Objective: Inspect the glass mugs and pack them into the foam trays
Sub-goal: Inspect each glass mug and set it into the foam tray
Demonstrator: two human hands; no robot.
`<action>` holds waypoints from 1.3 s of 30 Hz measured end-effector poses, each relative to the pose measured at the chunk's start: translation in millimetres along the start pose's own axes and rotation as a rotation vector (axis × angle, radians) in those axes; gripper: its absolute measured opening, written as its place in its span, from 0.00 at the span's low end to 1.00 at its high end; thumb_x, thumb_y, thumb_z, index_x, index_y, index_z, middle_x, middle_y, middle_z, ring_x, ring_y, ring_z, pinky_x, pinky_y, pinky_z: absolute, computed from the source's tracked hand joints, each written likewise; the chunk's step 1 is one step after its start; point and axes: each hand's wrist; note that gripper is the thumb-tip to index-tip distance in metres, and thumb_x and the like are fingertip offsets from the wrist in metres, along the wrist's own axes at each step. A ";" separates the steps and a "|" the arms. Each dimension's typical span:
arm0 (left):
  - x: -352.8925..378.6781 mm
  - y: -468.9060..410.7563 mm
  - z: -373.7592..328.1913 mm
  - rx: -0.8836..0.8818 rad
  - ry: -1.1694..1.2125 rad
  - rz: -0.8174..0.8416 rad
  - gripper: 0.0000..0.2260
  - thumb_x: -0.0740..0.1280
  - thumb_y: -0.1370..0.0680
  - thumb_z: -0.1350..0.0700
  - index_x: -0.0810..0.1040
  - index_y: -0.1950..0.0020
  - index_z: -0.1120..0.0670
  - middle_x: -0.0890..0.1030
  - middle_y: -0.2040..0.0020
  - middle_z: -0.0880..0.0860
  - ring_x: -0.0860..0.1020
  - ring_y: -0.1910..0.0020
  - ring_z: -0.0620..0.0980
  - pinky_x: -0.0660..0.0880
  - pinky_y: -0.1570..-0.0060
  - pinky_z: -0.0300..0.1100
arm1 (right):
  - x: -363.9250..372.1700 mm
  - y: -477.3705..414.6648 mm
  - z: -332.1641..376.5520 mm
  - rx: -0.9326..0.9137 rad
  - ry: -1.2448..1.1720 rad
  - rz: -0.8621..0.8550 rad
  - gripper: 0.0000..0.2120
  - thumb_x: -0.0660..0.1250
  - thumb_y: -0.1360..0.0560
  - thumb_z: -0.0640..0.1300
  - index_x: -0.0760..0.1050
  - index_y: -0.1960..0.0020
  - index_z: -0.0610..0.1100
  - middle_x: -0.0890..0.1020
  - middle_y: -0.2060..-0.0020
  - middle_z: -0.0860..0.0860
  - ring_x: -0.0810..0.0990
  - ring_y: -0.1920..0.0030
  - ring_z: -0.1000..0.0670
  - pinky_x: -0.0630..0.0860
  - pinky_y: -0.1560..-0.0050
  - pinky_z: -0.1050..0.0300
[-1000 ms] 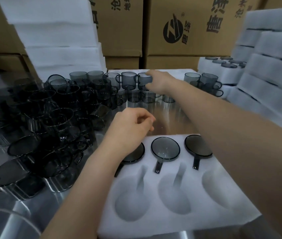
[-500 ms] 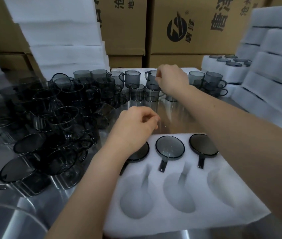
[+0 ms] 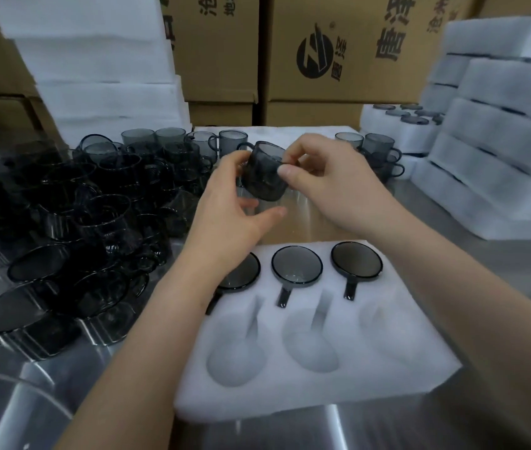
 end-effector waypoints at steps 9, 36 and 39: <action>-1.5 0.7 -6.2 0.000 -0.011 0.005 0.23 0.76 0.39 0.47 0.75 0.46 0.44 0.81 0.50 0.43 0.78 0.50 0.41 0.73 0.52 0.35 | 5.4 27.5 -1.5 0.061 -0.370 0.077 0.16 0.75 0.29 0.46 0.75 0.45 0.53 0.80 0.55 0.45 0.82 0.59 0.44 0.79 0.48 0.39; 1.3 4.4 -5.2 0.222 -0.134 0.151 0.27 0.81 0.38 0.58 0.75 0.44 0.49 0.79 0.54 0.38 0.76 0.53 0.34 0.70 0.55 0.26 | 14.9 28.9 -7.7 0.296 -0.681 -0.067 0.14 0.70 0.23 0.48 0.68 0.59 0.43 0.82 0.62 0.44 0.85 0.60 0.42 0.82 0.67 0.42; 0.6 4.0 -4.8 0.185 -0.072 0.122 0.28 0.82 0.39 0.57 0.75 0.43 0.47 0.81 0.49 0.41 0.78 0.50 0.37 0.74 0.48 0.32 | 11.5 28.6 -12.4 0.317 -0.785 -0.004 0.14 0.66 0.21 0.47 0.68 0.62 0.45 0.82 0.59 0.45 0.85 0.62 0.42 0.83 0.64 0.41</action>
Point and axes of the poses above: each hand's wrist, its own y-axis away from the middle knuckle, its own x-axis out of the palm, z = x × y
